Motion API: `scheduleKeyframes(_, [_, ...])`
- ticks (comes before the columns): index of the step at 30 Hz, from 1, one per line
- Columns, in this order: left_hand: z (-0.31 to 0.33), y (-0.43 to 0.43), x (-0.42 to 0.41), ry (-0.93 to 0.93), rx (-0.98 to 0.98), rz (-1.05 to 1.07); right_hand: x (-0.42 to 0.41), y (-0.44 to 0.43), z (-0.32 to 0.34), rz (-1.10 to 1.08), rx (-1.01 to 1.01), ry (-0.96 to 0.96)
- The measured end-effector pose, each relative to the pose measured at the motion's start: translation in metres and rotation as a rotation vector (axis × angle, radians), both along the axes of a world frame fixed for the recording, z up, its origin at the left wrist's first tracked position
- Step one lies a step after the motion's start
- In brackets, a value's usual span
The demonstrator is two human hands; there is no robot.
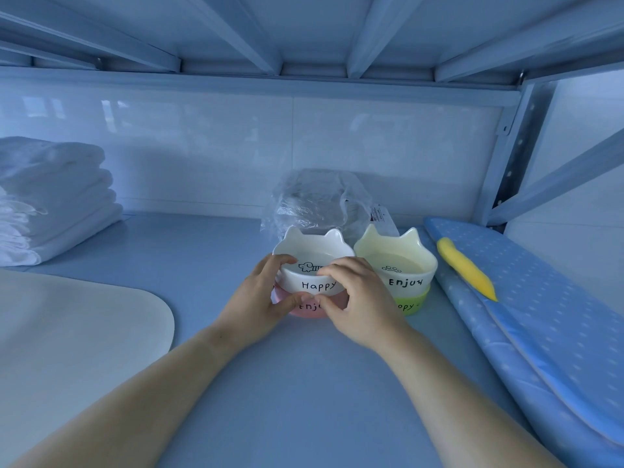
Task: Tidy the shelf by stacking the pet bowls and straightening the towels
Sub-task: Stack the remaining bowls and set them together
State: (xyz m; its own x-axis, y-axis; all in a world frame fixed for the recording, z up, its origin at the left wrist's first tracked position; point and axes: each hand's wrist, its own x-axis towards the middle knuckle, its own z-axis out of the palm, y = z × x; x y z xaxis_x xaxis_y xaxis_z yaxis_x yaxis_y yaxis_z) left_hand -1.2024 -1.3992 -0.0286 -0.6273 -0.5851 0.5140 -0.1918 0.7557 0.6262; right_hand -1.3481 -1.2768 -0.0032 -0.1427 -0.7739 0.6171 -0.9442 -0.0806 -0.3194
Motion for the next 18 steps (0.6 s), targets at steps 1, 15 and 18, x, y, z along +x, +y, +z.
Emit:
scheduleKeyframes(1, [0.000,0.000,0.000,-0.001,-0.002,0.001,0.000,0.000,0.000,-0.001,0.000,-0.004])
scheduleKeyframes(15, [0.012,0.011,0.002,-0.082,-0.268,0.079,0.013,0.005,0.007,-0.071,-0.077,0.055])
scheduleKeyframes(18, [0.020,0.011,0.004,-0.167,-0.330,0.106,0.014,0.006,0.009,-0.065,-0.140,0.073])
